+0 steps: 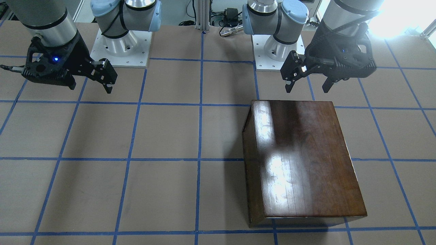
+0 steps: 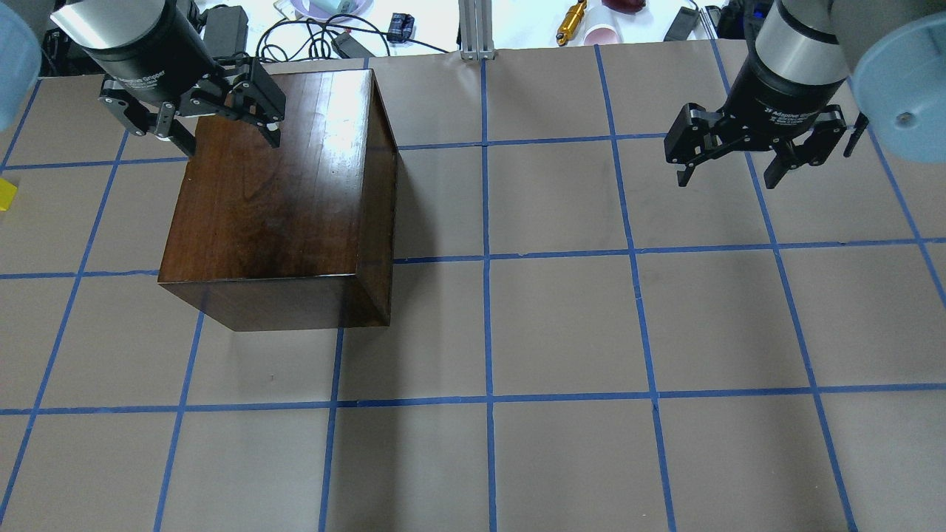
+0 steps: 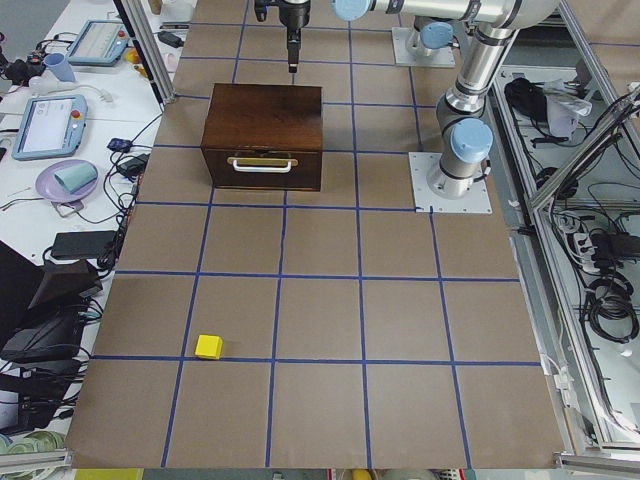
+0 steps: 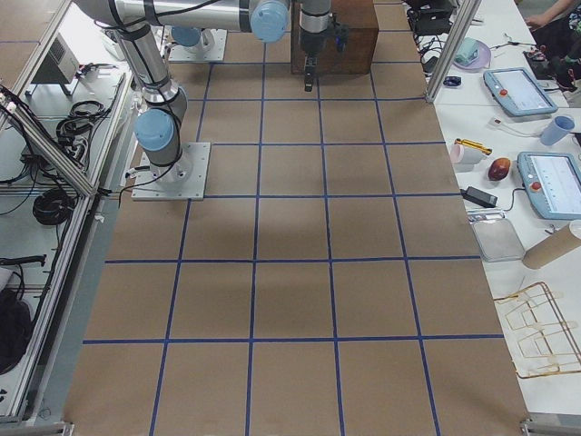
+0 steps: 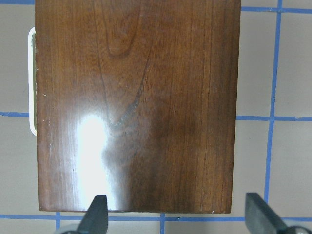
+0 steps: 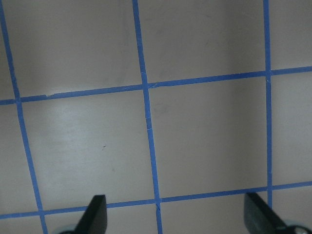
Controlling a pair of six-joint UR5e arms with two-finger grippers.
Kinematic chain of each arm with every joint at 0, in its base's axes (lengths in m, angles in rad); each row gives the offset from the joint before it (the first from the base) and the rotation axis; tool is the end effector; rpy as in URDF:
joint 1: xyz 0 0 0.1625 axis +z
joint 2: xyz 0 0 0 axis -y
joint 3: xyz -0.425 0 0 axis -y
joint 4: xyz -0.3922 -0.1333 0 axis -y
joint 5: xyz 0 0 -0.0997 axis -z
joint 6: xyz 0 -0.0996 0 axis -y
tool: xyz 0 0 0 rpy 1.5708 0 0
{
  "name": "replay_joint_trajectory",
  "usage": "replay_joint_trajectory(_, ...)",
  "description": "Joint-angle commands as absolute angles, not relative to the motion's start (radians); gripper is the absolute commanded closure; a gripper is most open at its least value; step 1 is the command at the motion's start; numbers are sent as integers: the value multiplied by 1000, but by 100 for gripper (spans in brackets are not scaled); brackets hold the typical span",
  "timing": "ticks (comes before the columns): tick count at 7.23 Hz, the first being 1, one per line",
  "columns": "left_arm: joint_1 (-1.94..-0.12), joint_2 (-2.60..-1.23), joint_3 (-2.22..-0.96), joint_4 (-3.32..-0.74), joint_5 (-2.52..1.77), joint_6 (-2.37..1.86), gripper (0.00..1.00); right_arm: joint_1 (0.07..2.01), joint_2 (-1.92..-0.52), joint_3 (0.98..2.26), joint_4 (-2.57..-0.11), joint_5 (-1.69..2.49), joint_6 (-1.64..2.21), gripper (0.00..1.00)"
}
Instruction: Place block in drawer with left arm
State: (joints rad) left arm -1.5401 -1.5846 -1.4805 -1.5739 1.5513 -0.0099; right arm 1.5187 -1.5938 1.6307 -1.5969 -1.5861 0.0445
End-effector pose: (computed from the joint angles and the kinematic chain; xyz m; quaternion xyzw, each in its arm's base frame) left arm -0.1197 -0.5076 0.5254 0.0199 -0.9991 0.0368 0.0094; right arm 0.1066 -0.4870 0.4723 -0.0482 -0.9988 -0.0054 0.0076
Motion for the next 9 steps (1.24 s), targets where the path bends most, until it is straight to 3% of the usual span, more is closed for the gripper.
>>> replay_joint_trajectory(1,-1542,-1585,-1482,-1574,1549,-11,0,1519,-1594,1631,-1597,-1586,44,0)
replay_joint_trajectory(6,-1526,-1585,-1477,-1572,1555,-5,0,1519,-1594,1631,-1597,-1588,44,0)
replay_joint_trajectory(9,-1419,-1610,-1470,-1565,1552,90,0,1519,-1594,1631,-1597,-1586,44,0)
